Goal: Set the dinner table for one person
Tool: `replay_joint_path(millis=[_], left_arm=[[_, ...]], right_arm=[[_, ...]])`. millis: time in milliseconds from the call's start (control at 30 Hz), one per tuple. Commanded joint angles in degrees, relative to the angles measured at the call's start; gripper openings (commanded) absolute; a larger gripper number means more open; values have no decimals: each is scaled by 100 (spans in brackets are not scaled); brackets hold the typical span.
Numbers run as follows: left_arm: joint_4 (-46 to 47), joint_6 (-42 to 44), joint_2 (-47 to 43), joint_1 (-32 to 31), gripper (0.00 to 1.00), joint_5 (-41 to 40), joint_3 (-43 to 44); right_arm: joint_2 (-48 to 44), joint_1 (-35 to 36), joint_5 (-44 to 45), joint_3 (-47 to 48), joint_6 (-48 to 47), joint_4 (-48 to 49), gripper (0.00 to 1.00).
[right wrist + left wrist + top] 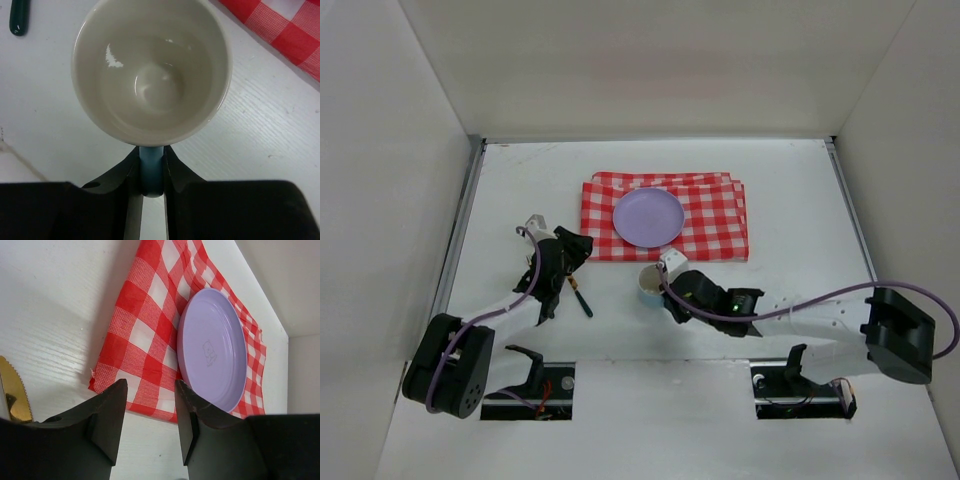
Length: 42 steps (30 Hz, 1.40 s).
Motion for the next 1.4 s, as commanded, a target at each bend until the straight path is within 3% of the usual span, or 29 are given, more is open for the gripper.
replay_joint_path(millis=[0, 100, 267, 467, 667, 933, 1367], left_arm=[[236, 49, -66, -25, 40, -122, -58], [236, 32, -153, 28, 40, -122, -102], [236, 111, -321, -42, 40, -298, -128], [236, 207, -339, -121, 41, -368, -155], [280, 295, -199, -183, 41, -438, -137], [350, 313, -31, -279, 41, -430, -93], [368, 322, 31, -262, 41, -439, -84]], right_arm=[[-638, 25, 418, 223, 93, 320, 11], [-1192, -98, 436, 276, 165, 258, 10], [-1502, -1361, 349, 671, 182, 328, 10], [-274, -3120, 67, 1628, 68, 521, 10], [1581, -4035, 164, 2946, -91, 662, 10], [2883, -4396, 58, 3958, -2, 688, 9], [3622, -4449, 120, 4354, 138, 768, 12]])
